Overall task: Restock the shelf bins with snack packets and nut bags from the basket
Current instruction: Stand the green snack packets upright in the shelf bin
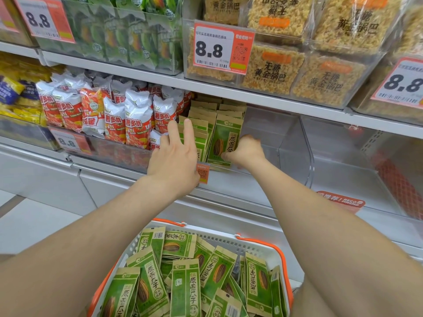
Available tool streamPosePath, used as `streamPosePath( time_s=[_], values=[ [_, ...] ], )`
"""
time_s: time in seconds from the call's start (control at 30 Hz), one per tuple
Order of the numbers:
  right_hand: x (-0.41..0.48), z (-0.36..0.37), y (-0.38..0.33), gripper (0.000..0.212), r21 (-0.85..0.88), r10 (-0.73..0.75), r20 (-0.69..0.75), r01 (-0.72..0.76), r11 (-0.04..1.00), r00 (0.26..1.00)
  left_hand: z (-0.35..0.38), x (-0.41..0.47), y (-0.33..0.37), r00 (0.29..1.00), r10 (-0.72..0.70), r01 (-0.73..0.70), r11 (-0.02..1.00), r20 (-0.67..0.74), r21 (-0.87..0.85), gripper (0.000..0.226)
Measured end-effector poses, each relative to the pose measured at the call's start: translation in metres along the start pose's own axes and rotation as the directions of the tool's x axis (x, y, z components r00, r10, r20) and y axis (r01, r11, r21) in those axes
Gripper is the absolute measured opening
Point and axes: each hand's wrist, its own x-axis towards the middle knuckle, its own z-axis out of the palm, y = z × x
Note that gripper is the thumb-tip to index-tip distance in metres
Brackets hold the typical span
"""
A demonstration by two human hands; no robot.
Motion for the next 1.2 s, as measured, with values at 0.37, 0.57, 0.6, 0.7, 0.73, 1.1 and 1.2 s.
streamPosePath(
  time_s=[0.37, 0.57, 0.6, 0.7, 0.73, 1.1, 1.2],
  values=[
    [-0.005, 0.003, -0.009, 0.059, 0.04, -0.014, -0.105, 0.018, 0.999, 0.994, 0.0, -0.001, 0.001, 1.0, 0.002, -0.002, 1.0, 0.0, 0.002, 0.122],
    [-0.004, -0.004, -0.006, 0.063, -0.018, -0.092, -0.066, 0.091, 0.996, 0.994, -0.001, 0.0, 0.0, 1.0, 0.013, -0.013, 1.0, -0.001, -0.01, 0.121],
    [-0.003, -0.006, -0.006, 0.057, -0.021, -0.1, -0.042, 0.099, 0.995, 0.994, 0.0, 0.0, 0.0, 1.0, 0.013, -0.013, 1.0, 0.0, -0.007, 0.121],
    [-0.002, -0.013, -0.002, 0.024, 0.034, -0.103, 0.052, 0.102, 0.994, 0.993, 0.0, 0.001, 0.0, 1.0, 0.01, -0.01, 1.0, 0.005, 0.004, 0.122],
    [-0.003, -0.015, 0.0, 0.016, 0.083, -0.079, 0.088, 0.072, 0.994, 0.993, 0.001, 0.001, 0.001, 1.0, 0.011, -0.011, 1.0, 0.007, 0.006, 0.122],
    [-0.02, -0.022, -0.006, 0.025, 0.187, 0.027, 0.151, -0.056, 0.981, 0.988, 0.0, -0.002, 0.001, 1.0, 0.014, -0.014, 1.0, 0.002, 0.004, 0.121],
    [-0.021, -0.022, -0.007, 0.022, 0.197, 0.0, 0.141, -0.028, 0.98, 0.99, 0.0, -0.002, 0.001, 1.0, 0.008, -0.008, 1.0, -0.002, 0.003, 0.122]
  ],
)
